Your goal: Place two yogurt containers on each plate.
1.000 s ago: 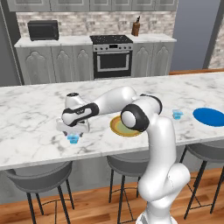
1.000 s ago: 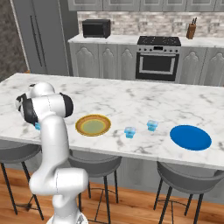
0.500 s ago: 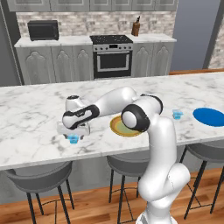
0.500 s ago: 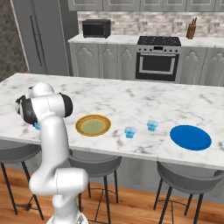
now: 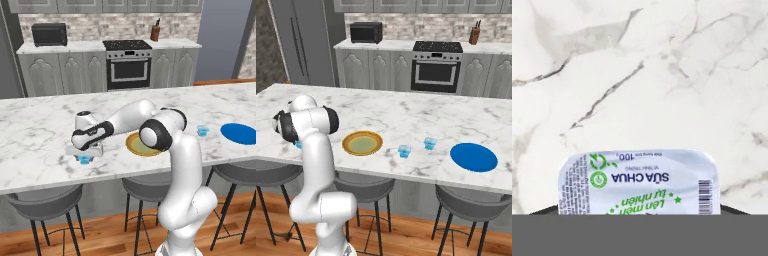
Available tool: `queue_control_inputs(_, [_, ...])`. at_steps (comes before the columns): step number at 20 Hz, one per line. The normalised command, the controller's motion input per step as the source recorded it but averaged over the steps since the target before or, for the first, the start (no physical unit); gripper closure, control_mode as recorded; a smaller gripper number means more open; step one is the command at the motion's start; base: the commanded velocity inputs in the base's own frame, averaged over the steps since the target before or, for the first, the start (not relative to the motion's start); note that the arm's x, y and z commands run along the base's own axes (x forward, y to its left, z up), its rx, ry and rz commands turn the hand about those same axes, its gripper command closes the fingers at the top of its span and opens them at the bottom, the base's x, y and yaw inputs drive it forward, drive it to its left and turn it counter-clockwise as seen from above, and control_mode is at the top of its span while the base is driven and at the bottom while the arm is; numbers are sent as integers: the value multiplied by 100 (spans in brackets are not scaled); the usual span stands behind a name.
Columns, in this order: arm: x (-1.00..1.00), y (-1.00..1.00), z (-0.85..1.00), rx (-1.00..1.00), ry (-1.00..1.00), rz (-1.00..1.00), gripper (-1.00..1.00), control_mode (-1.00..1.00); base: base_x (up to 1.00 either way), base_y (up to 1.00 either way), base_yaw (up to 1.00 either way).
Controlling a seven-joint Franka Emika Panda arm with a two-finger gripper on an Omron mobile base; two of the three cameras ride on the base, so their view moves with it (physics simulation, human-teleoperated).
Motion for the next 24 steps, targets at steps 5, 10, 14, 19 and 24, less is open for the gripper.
queue_control_inputs(5, [0,0,-1,0,1,-1,100,-100,0,0,0])
queue_control_inputs(10, [-16,-71,24,1,-13,-7,100,-100,0,0,0])
queue_control_inputs(14, [-10,-79,55,0,-5,-5,100,-100,0,0,0])
queue_control_inputs(19, [0,-88,40,4,0,-5,100,-100,0,0,0])
queue_control_inputs(24, [0,-89,23,8,0,-10,100,-100,0,0,0])
